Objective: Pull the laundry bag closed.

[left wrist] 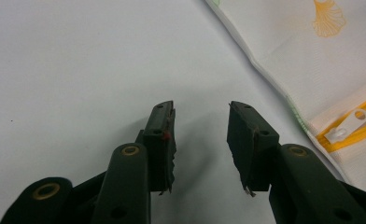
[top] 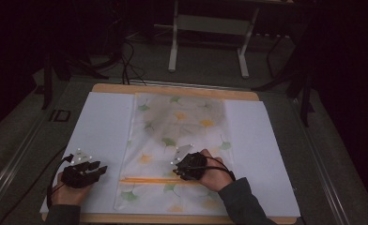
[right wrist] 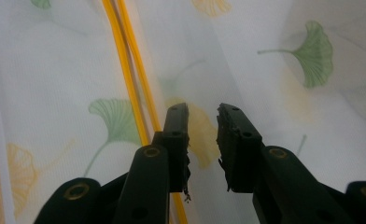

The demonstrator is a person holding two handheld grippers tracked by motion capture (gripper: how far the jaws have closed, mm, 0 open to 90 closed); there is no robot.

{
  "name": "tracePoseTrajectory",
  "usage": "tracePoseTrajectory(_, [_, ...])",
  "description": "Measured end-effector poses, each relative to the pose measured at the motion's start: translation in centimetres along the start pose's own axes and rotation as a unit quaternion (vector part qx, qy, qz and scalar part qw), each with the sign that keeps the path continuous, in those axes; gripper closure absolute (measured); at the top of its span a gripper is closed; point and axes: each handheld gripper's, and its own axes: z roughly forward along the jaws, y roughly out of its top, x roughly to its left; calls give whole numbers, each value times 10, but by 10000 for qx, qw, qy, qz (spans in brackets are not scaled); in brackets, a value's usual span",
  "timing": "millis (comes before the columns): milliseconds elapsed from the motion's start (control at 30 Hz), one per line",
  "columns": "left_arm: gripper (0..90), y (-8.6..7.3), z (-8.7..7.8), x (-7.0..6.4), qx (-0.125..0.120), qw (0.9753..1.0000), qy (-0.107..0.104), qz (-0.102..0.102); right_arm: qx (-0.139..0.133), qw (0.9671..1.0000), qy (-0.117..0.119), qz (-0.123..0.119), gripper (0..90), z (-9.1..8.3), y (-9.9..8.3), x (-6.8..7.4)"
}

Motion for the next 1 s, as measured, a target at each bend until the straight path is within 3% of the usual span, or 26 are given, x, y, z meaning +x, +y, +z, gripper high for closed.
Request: tracePoseTrajectory(1000, [621,0,-2,-4,-6,9999,-21,162,-155,9988,297,-364,701,28,43,17])
